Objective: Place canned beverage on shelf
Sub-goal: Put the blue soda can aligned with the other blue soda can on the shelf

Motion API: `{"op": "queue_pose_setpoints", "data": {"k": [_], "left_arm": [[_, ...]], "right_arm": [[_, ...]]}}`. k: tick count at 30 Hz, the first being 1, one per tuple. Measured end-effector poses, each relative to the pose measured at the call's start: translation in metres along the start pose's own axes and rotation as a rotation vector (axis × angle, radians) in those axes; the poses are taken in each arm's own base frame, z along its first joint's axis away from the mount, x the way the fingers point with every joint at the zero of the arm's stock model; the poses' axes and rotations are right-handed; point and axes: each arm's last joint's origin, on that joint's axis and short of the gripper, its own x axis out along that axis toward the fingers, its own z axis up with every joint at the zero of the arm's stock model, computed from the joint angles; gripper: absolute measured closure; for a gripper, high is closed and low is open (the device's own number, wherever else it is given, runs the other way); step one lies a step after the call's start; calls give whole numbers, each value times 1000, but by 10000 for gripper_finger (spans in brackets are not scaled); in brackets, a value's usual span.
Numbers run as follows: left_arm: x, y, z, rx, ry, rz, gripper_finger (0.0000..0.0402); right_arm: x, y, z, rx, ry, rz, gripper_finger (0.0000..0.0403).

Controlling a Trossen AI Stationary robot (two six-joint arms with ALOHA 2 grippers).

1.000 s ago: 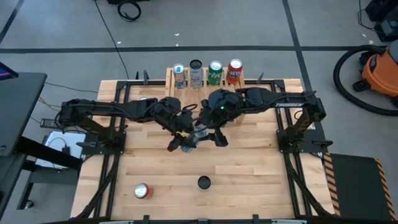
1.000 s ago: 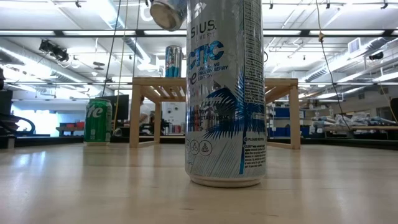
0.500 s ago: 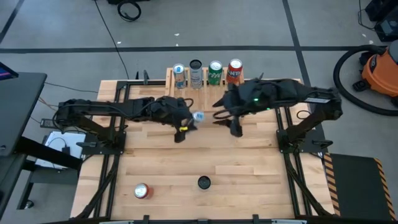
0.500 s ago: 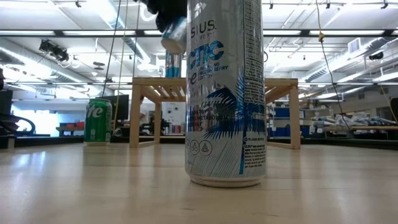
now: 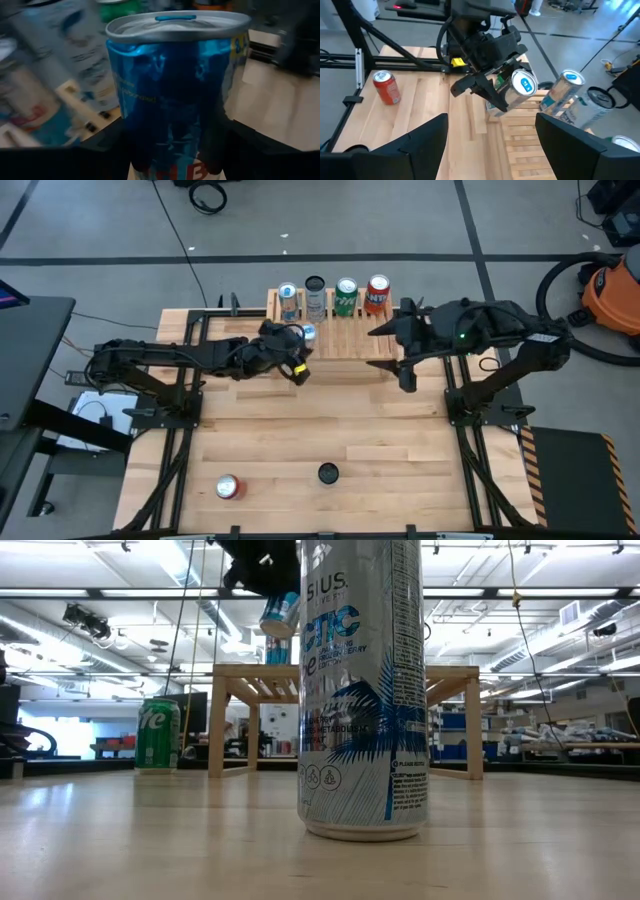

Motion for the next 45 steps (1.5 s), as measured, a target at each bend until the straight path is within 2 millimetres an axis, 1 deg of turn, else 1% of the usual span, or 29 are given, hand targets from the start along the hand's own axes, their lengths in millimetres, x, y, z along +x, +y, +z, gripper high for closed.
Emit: {"op": "queue_pose_setpoints", "data": {"k": [4,10,15,18,22,26,29,32,35,39,43,45], "left_arm": [[-2,0,0,-54,-20,76,170],[-10,-4,-5,-87,-61,239,170],[-16,-10,-7,-140,-109,316,170],[-17,-11,-8,-187,-124,327,170],[-10,-15,-14,-188,-131,391,170],[5,-17,-21,-189,-126,449,170],[13,-17,-24,-228,-132,468,170],[22,-19,-28,-232,-139,505,170],[27,-19,-29,-263,-152,519,170],[34,-23,-37,-262,-163,569,170],[37,-25,-40,-295,-186,593,170],[42,-25,-45,-287,-182,611,170]], "right_arm": [[-4,-2,0,2,-8,-39,94],[-11,-4,0,56,-25,-38,95],[-19,-5,1,67,-61,-48,95],[-24,-5,3,80,-86,-42,95],[-27,-2,5,94,-112,-17,96],[-29,4,7,111,-136,12,96],[-31,8,7,104,-140,33,96],[-32,12,7,98,-142,51,96],[-34,16,7,89,-143,72,96],[-36,21,6,78,-142,106,96],[-38,27,6,66,-142,163,96],[-39,29,6,60,-142,181,96]]}}
